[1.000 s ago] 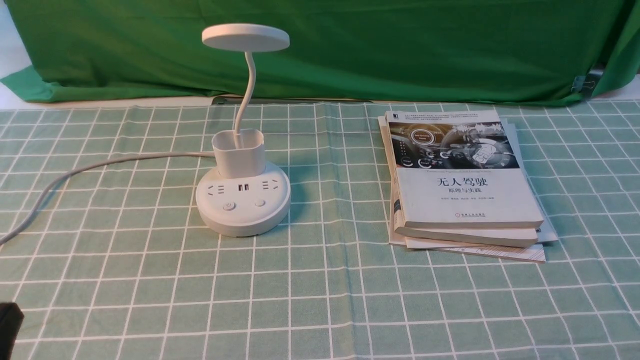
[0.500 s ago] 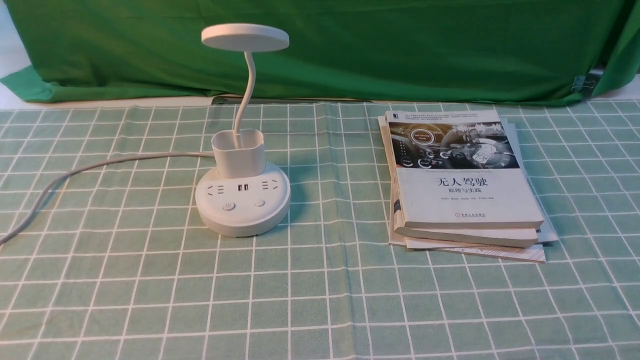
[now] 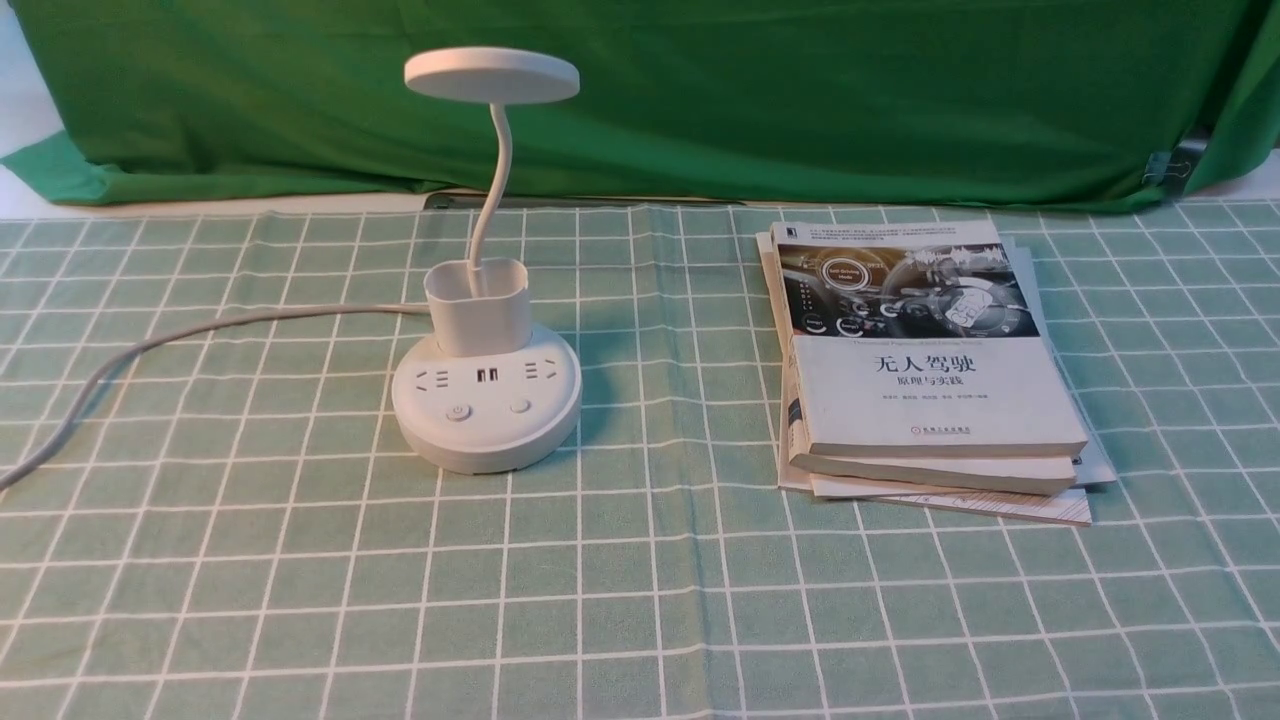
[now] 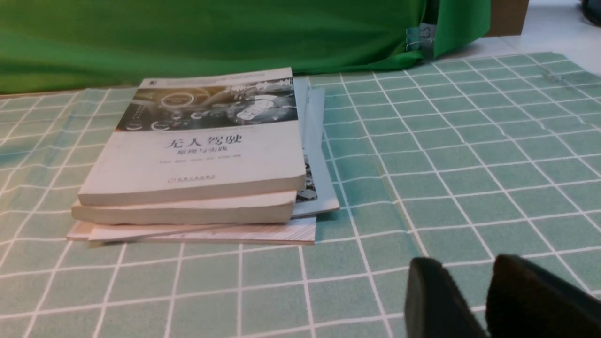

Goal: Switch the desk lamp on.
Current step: Use the left arm to press the button switch on the lamp holder

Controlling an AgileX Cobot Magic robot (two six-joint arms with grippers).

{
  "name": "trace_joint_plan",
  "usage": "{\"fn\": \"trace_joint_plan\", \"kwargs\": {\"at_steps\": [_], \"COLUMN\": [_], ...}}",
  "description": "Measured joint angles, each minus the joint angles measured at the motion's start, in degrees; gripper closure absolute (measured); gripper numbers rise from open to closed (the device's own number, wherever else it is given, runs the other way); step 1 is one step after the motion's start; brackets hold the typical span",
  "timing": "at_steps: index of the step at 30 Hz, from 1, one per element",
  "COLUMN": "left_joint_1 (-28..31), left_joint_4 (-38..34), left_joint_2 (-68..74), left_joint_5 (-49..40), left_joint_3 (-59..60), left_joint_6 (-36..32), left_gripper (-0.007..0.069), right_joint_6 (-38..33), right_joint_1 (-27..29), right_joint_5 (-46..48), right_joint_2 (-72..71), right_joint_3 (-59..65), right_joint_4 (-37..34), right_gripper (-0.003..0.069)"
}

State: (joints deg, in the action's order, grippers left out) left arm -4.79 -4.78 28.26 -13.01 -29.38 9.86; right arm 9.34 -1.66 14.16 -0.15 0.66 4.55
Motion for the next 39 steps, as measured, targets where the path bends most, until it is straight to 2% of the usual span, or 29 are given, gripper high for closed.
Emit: {"fn": "trace_joint_plan", "kwargs": {"at_steps": [2,3,4,5,6,7,8,10,12,14,16,17,18,21,22,23,24,25,30,39], "left_joint_1": [0.0,0.0,-0.1,-0.1,-0.1,-0.1,-0.1,-1.2,-4.0,-7.9,-11.5,-11.5,-14.1,-17.4,-17.9,-17.9,-18.2,-18.2,-18.2,-18.3], "left_joint_4": [-4.9,-13.1,-18.2,-21.1,-34.7,-39.0,-46.6,-53.4,-55.3,-51.8,-44.2,-43.2,-35.5,-18.0,-13.5,-13.5,-8.1,-5.8,-2.3,-1.7], "left_joint_2": [4.5,9.8,13.6,15.2,21.5,25.7,30.0,37.5,44.6,50.5,55.1,55.1,59.0,66.2,68.2,68.2,71.1,73.0,77.5,80.3], "left_joint_5": [-2.7,-5.2,-6.3,-7.0,-9.4,-11.0,-13.4,-16.9,-17.2,-14.5,-11.9,-11.7,-10.0,-9.7,-9.8,-9.8,-10.5,-11.2,-13.3,-9.2], "left_joint_3": [0.0,0.0,0.0,0.0,-0.2,-0.6,-1.5,-3.8,-7.1,-11.8,-16.1,-16.1,-20.1,-28.0,-30.2,-30.2,-33.4,-35.1,-40.2,-41.3], "left_joint_6": [-2.0,-9.2,-15.8,-18.7,-30.7,-36.5,-43.2,-52.2,-55.1,-53.4,-47.4,-47.4,-39.9,-24.2,-20.0,-20.0,-14.5,-12.3,-8.9,-8.5], "left_gripper": [0.0622,0.0622,0.0622,0.0622,0.0622,0.0622,0.0622,0.0622,0.0622,0.0622,0.0622,0.0622,0.0622,0.0622,0.0622,0.0622,0.0622,0.0622,0.0622,0.0622], "right_joint_6": [0.0,0.0,0.0,0.0,0.0,0.0,0.0,0.0,0.0,0.0,0.0,0.0,0.0,0.0,0.0,0.0,0.0,0.0,0.0,0.0], "right_joint_1": [0.0,0.0,0.0,0.0,0.0,0.0,0.0,0.0,0.0,0.0,0.0,0.0,0.0,0.0,0.0,0.0,0.0,0.0,0.0,0.0], "right_joint_5": [0.0,0.0,0.0,0.0,0.0,0.0,0.0,0.0,0.0,0.0,0.0,0.0,0.0,0.0,0.0,0.0,0.0,0.0,0.0,0.1], "right_joint_2": [0.0,0.0,0.0,0.0,0.0,0.0,0.0,0.0,0.0,0.0,0.0,0.0,0.0,0.0,0.0,0.0,0.0,0.0,0.0,0.0], "right_joint_3": [0.0,0.0,0.0,0.0,0.0,0.0,0.0,0.0,0.0,0.0,0.0,0.0,0.0,0.0,0.0,0.0,0.0,0.0,0.0,0.0], "right_joint_4": [0.0,0.0,0.0,0.0,0.0,0.0,0.0,0.0,0.0,0.0,0.0,0.0,0.0,0.0,0.0,0.0,0.0,0.0,0.0,0.0], "right_gripper": [0.0419,0.0419,0.0419,0.0419,0.0419,0.0419,0.0419,0.0419,0.0419,0.0419,0.0419,0.0419,0.0419,0.0419,0.0419,0.0419,0.0419,0.0419,0.0419,0.0419]}}
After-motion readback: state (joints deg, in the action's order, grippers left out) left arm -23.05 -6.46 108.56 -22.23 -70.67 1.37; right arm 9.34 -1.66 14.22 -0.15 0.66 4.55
